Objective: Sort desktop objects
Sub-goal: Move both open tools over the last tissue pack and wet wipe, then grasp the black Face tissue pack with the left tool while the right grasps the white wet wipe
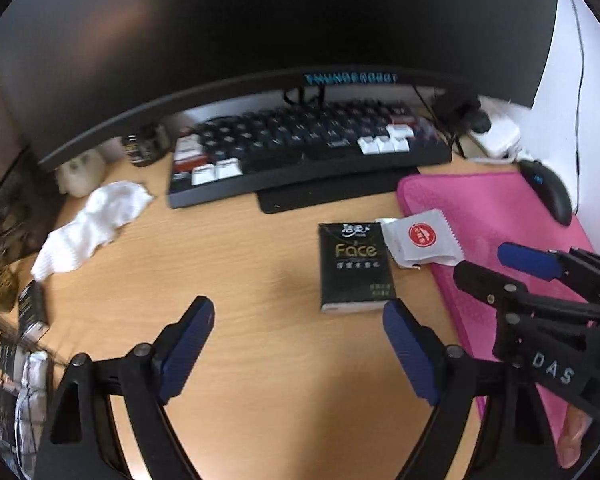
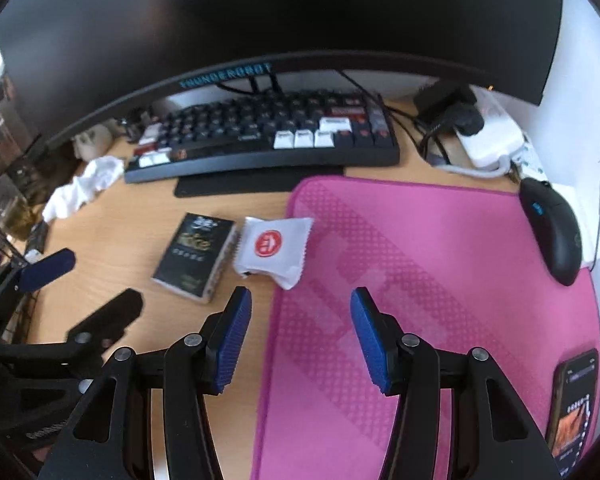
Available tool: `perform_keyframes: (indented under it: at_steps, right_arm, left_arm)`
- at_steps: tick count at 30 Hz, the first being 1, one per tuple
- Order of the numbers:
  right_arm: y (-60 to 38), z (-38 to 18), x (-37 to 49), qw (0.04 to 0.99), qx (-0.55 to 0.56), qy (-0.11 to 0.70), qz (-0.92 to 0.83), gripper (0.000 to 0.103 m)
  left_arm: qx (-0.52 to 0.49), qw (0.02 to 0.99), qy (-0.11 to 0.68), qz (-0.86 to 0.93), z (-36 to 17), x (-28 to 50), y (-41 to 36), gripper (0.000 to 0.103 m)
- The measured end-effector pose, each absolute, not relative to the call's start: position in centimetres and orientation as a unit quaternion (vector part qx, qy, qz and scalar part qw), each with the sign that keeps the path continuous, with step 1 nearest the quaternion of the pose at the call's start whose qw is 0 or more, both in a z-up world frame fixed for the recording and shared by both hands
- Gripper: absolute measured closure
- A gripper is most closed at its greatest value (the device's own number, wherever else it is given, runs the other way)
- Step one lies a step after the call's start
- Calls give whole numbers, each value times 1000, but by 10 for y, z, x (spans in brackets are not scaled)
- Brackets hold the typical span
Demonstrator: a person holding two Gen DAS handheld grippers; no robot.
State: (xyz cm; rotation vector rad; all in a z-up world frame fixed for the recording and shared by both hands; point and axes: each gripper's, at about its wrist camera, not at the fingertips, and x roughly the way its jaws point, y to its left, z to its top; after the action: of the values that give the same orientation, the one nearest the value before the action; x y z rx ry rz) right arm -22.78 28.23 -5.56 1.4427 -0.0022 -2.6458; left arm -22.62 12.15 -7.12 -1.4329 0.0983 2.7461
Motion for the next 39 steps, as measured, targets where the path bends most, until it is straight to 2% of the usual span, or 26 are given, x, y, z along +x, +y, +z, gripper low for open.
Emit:
perform_keyframes:
  at_steps: [16,19,21,22,23,28,32,39]
  right_arm:
    - [308,-64,-259,51,488,-31,-871,51]
    - [308,-63,-259,51,487,-34,-871,51]
    - [306,-63,-259,52,487,-32,-871,51]
    - [304,-64,-259,53,488,-33,-871,51]
    - [302,-64,-259,56,487,-32,-871,51]
    - [275,-64,-257,78,477,-4,-875,50]
    - [255,-67,-260,96,474,-1,-875,41]
    - [230,-86,-267,80,480,30,-873,40]
  left_arm:
    - [-497,67,8,865,-94,-272,134,16]
    - [-510,66,32,857,-106,-275,138,17]
    - [-503,69,43,861,-103,-272,139,24]
    - [-505,76,37,859,-102,-271,137,35]
    - [-505,73,34,860,-100,-270,133,50]
    - [-503,48,19,863,-100,-262,105,50]
    - [-494,27,6,869,-101,-253,78,50]
    - [-486,11,-3,874,-102,-252,64,50]
